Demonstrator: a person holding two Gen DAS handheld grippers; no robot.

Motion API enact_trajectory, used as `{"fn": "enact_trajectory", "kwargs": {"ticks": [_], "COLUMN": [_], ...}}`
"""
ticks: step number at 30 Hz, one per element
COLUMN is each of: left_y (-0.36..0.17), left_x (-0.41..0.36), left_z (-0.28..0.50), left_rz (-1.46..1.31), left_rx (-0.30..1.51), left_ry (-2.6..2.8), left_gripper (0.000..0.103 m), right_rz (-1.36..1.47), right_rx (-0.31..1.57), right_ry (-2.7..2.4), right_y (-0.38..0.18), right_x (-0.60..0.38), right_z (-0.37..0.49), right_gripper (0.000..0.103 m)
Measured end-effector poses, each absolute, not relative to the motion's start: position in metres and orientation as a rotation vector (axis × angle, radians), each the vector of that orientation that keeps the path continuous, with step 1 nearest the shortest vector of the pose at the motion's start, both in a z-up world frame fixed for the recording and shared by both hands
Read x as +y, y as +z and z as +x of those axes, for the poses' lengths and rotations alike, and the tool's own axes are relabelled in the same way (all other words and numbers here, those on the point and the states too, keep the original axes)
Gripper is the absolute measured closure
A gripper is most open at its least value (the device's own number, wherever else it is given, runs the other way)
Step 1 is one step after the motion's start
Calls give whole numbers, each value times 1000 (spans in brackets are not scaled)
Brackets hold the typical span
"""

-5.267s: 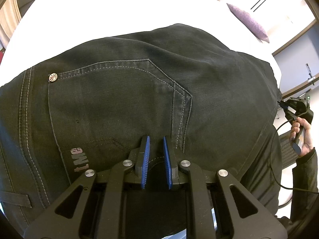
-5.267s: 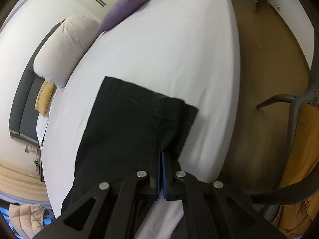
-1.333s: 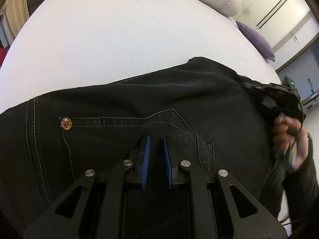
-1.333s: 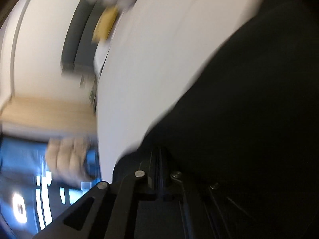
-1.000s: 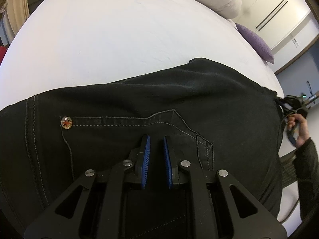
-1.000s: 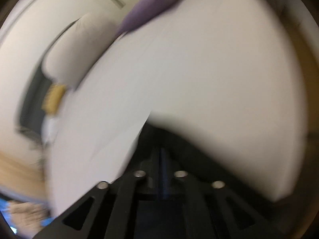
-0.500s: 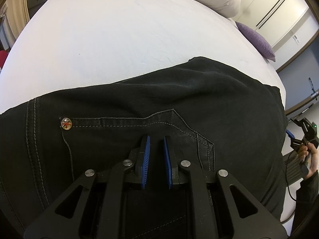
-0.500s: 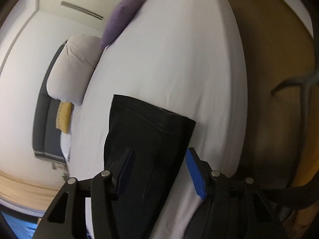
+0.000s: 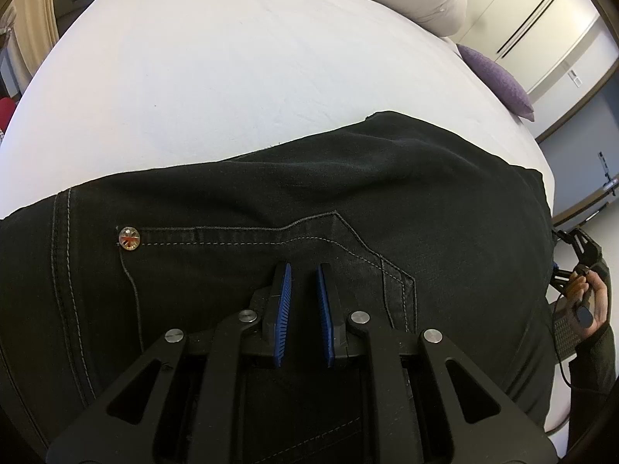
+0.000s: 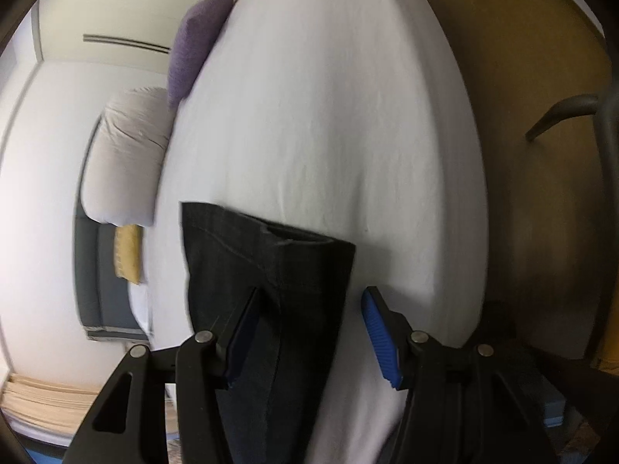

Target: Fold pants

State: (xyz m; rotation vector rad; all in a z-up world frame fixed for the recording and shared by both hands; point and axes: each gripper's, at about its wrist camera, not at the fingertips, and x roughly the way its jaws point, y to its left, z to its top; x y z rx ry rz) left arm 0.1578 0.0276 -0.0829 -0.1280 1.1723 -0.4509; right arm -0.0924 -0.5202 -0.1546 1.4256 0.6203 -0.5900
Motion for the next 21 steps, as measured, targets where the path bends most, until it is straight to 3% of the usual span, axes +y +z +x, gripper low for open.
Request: {"fn": "enact_trajectory", "kwargs": {"ticks": [13, 21], "left_y": [-83, -83], "left_x": [27, 26], "left_z": [157, 157], "left_rz": [-128, -127], "left_rx": [1169, 1169], "left_ry": [-452, -452], "left_gripper": [89, 89], "right_rz": [1440, 1403], "right_rx": [409, 337], "right_ry": [-483, -393], "right_y": [-139, -135], "right_x": [-516, -524], "right_z": [-110, -97], "right_gripper": [58, 59]}}
